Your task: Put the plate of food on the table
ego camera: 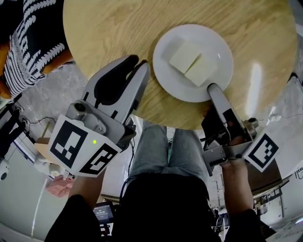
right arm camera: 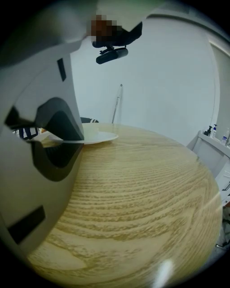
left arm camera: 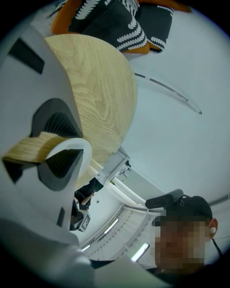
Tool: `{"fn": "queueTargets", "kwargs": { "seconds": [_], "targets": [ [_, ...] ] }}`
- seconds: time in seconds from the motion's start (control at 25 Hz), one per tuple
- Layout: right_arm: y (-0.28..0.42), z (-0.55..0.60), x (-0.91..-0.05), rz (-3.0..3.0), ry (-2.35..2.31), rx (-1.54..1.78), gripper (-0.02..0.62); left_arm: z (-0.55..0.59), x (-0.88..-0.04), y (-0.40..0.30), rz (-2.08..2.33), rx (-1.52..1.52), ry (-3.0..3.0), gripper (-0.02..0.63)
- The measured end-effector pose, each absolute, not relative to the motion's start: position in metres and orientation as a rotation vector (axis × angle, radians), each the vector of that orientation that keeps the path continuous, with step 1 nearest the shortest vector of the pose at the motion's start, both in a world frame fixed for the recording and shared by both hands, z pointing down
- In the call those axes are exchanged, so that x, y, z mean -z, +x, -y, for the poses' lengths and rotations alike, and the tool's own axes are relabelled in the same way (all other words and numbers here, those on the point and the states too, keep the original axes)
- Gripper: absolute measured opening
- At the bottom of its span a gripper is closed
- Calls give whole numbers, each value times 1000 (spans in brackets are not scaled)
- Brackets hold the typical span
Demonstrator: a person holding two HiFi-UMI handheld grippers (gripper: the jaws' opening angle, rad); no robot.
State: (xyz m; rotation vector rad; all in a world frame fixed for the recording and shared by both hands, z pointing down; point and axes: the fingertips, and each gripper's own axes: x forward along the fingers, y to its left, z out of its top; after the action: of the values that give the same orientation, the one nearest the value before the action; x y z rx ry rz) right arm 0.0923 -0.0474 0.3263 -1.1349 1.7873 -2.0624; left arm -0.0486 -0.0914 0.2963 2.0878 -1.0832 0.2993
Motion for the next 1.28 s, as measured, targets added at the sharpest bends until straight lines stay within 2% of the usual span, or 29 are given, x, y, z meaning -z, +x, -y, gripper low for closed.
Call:
{"fn": "queueTargets", "kwargs": {
  "seconds": [0.44, 0.8, 0.96, 1.08, 1.28],
  "targets": [
    [85, 46, -335, -1950, -1253, 2164, 33, 91, -297, -44, 1057, -293, 2087, 92],
    [78, 42, -336, -2266, -1302, 2068, 55, 93, -299, -47, 1053, -286, 2082, 92],
    [73, 36, -333, -2442, -1204, 2019, 88, 90, -299, -49, 1052, -279, 2080, 92],
    [69, 32, -328, -2486, -1042, 2034, 147, 88, -300, -50, 1055, -278, 2081, 92],
    [70, 19, -328, -2642, -915, 2045, 167, 84, -298, -52, 1058, -274, 2086, 92]
  ]
}}
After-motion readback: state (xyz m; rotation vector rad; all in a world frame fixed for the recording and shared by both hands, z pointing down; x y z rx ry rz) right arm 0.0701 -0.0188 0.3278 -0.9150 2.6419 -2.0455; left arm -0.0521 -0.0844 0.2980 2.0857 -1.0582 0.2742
